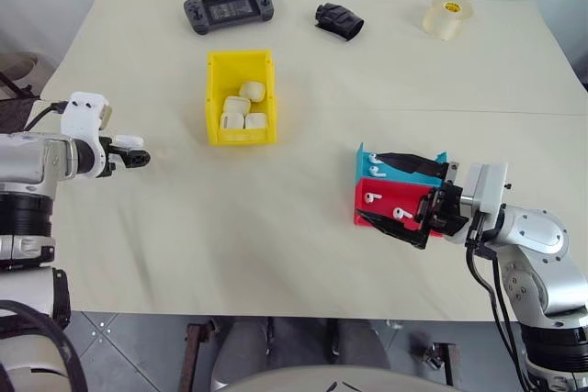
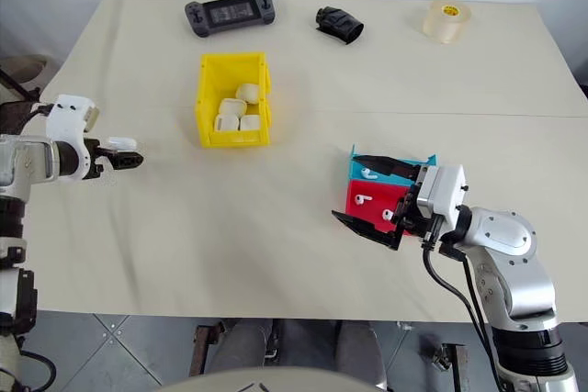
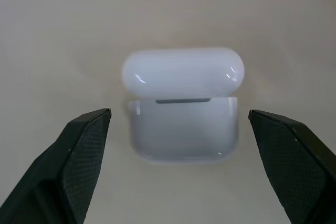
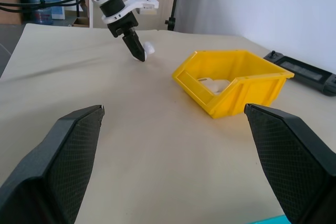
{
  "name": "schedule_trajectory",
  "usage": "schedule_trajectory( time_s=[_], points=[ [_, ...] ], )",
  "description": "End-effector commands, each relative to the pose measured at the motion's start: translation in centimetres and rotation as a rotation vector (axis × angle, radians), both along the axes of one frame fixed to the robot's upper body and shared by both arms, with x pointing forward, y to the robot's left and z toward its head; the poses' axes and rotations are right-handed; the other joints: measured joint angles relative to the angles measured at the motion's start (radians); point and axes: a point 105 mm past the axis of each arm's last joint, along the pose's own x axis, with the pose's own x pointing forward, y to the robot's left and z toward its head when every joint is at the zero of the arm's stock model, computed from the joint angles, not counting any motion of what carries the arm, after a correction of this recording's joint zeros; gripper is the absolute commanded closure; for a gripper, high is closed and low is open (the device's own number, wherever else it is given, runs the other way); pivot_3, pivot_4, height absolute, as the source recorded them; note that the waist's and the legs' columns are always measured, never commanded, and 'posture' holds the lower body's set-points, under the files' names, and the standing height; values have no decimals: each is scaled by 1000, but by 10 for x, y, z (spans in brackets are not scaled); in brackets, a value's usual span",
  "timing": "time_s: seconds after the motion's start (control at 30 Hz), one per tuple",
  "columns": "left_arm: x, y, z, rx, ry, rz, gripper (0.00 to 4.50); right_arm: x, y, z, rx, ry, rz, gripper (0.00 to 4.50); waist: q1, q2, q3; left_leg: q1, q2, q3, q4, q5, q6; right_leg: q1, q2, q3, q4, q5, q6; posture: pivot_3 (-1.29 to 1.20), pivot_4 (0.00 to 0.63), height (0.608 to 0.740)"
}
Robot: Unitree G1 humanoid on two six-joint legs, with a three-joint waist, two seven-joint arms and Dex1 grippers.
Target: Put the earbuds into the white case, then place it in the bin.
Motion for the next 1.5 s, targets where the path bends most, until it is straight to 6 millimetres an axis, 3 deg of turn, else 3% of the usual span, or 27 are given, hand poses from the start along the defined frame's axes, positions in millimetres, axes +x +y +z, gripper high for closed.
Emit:
schedule_trajectory(
  time_s=[0.03, 0.27, 0.37, 0.5, 0.63, 0.7, 0.8, 0.9, 0.93, 1.0, 1.03, 1.13, 1.27, 1.5],
  points=[
    [2, 3, 5, 5, 21, 8, 20, -5, 5, 10, 23, -41, 18, 0, 0, 0, 0, 0, 0, 0, 0, 0, 0, 0, 0, 0, 0, 0, 0, 0, 150, 740],
    [1, 3, -2, -10, 72, 26, 20, -7, 6, 6, 35, -38, 2, 0, -1, 0, 0, 0, 0, 0, 0, 0, 0, -1, 0, 0, 1, 0, 0, 0, 150, 740],
    [0, 0, -3, -18, 84, 25, 597, -7, 7, 5, 40, -38, -2, 0, -1, 0, 0, 0, 0, 0, 0, 0, 0, -1, 0, 0, 1, 0, 0, 0, 150, 740],
    [-2, -2, -3, -28, 90, 18, 1697, -6, 6, 5, 41, -39, -8, 0, -1, 0, 0, 0, 0, 0, 1, 0, 0, 0, 0, 0, 2, 0, 0, 0, 150, 740],
    [-6, -2, 3, -22, 61, -9, 1697, -5, 5, 5, 38, -41, -10, 0, -4, 0, 0, 0, 1, 1, 2, 0, 0, -1, 0, 0, 3, 0, 0, 0, 150, 740],
    [-4, -10, 15, -77, -38, -70, 1697, -4, 4, 5, 34, -40, -15, 0, -5, 0, 0, 0, 1, 1, 1, 0, 0, -2, 0, 0, 3, 0, 0, 0, 150, 740],
    [-7, -34, 36, -153, -230, -286, 1697, -4, 1, 4, 27, -38, -23, 0, -3, 0, 0, -1, 5, 1, 2, 0, 0, -3, -1, 0, 3, 0, 0, 0, 150, 740],
    [-25, -57, 56, -230, -407, -518, 1697, -3, -3, 4, 18, -36, -31, 0, -2, 0, 0, -2, 6, 1, 2, 0, 0, -2, -1, 0, 2, 0, 0, 0, 150, 740],
    [-38, -69, 62, -266, -482, -646, 1697, -3, -6, 5, 10, -37, -37, 0, -2, 0, 0, -2, 6, 1, 3, 0, 0, -2, -1, 0, 1, 0, 0, 0, 150, 740],
    [-84, -97, 76, -406, -660, -958, 1697, -2, -13, 8, -10, -40, -56, 0, -4, 0, 0, -2, 6, 1, 2, 0, 0, -2, -3, 0, -1, 0, 0, 0, 150, 740],
    [-100, -100, 81, -453, -749, -1016, 1697, -2, -17, 9, -19, -41, -63, 0, -3, 0, 0, -2, 6, 2, 2, 0, 1, -1, -4, 0, -1, 0, 0, 0, 150, 740],
    [-114, -109, 62, -508, -675, -1048, 1697, -2, -24, 9, -43, -39, -78, 0, -3, 0, 0, -1, 7, 1, 2, -1, 1, 1, -3, -1, -4, 0, 0, 0, 150, 740],
    [-134, -158, 35, -538, -697, -1216, 1697, -4, -41, 13, -79, -39, -131, 0, 12, 5, 0, 4, 7, 1, 2, 0, 1, 9, -3, -2, -8, 0, -1, 0, 150, 740],
    [-135, -217, 11, -542, -868, -1392, 1697, -21, -64, 8, -119, -9, -227, 0, 24, 4, 0, 3, 5, 1, 4, -1, 2, 9, -3, -2, -8, 0, 0, 0, 150, 740]
  ],
)
